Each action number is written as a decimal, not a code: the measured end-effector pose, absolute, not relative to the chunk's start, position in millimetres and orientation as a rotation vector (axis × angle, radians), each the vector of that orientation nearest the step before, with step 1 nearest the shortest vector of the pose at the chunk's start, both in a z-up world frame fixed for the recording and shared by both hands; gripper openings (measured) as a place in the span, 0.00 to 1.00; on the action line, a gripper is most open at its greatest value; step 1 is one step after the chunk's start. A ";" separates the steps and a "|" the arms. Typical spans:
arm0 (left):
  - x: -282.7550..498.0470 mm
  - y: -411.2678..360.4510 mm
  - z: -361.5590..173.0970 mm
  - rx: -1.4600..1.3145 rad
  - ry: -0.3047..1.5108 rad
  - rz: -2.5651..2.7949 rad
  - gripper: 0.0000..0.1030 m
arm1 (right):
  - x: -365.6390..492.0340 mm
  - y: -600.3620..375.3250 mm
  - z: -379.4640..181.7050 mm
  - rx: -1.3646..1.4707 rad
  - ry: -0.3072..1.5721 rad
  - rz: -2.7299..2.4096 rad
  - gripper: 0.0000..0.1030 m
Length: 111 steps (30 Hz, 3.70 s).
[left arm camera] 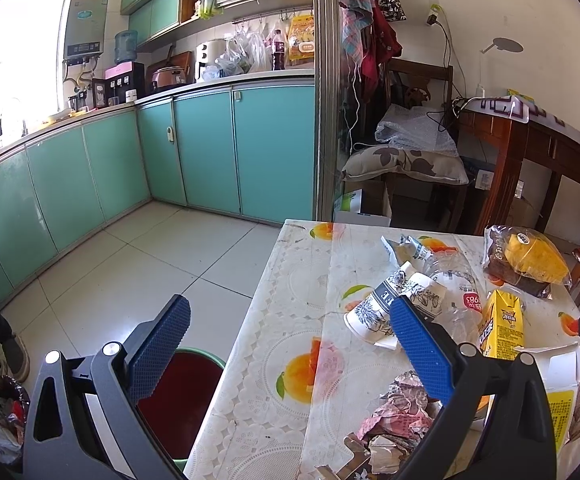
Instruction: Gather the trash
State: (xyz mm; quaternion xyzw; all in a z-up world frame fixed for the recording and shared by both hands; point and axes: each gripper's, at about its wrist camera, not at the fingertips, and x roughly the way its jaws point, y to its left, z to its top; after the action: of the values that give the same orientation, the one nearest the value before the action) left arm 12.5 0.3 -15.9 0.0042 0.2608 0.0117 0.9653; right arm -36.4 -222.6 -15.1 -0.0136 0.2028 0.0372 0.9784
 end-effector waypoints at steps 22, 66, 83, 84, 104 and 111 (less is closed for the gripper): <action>14.9 -2.7 -21.3 0.027 0.650 -0.166 0.93 | 76.6 -288.1 -53.1 0.406 0.985 0.325 0.95; 28.0 -21.4 -54.8 -0.065 0.852 -0.496 0.05 | 43.6 -273.9 37.2 0.076 0.598 0.159 0.36; 9.4 -4.2 -15.8 -0.030 0.702 -0.424 0.03 | 14.9 -250.9 46.1 0.103 0.556 0.252 0.36; 9.3 -2.1 -15.1 -0.030 0.698 -0.419 0.03 | 13.4 -247.1 46.7 0.103 0.553 0.262 0.36; 16.5 103.5 -25.6 -0.148 0.678 -0.246 0.03 | 25.2 -140.5 20.0 0.123 0.655 0.492 0.36; 19.6 143.7 -41.7 -0.193 0.700 -0.166 0.03 | 40.0 -98.2 7.3 0.106 0.707 0.556 0.36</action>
State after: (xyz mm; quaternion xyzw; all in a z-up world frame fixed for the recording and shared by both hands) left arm 19.6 143.7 -41.7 -0.0944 0.3420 -0.0812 0.9314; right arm 40.0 -98.2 7.3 0.0511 0.3414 0.2686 0.8993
